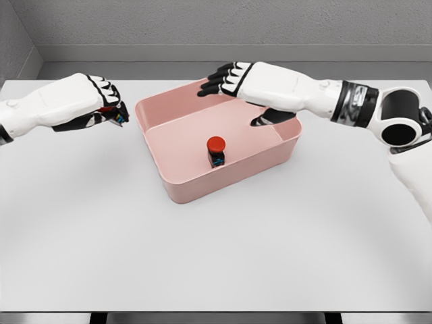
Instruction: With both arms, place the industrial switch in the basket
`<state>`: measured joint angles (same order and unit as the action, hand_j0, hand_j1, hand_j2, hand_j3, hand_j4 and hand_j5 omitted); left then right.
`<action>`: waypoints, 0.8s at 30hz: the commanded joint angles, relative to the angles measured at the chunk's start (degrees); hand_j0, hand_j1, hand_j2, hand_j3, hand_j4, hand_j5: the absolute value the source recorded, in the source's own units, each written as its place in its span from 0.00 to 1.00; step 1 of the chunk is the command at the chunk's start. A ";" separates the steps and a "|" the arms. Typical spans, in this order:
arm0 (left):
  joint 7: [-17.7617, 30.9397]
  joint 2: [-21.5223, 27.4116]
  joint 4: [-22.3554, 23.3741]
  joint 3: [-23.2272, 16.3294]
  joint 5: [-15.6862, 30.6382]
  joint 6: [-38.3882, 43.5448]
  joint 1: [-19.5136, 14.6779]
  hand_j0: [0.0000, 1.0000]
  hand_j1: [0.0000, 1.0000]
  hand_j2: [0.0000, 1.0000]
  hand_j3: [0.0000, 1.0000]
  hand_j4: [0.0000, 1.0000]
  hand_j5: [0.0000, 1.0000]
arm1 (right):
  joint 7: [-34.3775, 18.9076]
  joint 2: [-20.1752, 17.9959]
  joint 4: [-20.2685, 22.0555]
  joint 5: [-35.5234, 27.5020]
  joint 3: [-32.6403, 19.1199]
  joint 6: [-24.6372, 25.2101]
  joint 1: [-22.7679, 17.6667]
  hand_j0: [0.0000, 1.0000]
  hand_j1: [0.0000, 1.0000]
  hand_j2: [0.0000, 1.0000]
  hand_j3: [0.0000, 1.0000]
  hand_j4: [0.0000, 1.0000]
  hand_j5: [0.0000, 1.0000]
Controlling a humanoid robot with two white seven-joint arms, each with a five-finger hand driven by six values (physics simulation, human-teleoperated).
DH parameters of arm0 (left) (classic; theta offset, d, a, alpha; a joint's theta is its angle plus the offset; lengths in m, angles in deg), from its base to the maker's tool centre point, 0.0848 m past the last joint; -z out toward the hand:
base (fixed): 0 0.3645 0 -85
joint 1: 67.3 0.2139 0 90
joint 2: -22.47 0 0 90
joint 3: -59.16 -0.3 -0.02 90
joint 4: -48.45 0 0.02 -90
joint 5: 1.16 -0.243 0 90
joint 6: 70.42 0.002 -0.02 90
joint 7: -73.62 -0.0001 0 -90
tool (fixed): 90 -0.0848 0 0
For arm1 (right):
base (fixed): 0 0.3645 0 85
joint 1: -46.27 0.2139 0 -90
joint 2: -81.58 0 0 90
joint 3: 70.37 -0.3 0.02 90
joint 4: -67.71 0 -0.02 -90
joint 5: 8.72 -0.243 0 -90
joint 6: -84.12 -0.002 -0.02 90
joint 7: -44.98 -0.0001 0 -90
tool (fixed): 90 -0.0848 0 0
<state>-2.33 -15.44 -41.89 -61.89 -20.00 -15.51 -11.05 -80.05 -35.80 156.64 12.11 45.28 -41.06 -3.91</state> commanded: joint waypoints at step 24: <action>2.91 -10.87 -0.18 -7.10 -0.49 0.09 -8.79 0.47 0.47 0.47 0.47 0.47 0.47 | 0.03 -12.09 -3.15 -0.61 -26.17 0.18 -20.13 1.00 1.00 1.00 1.00 1.00 1.00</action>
<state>0.47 -25.64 -42.11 -68.16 -20.79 -15.51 -20.19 -80.05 -47.88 153.36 11.89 19.22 -41.05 -24.04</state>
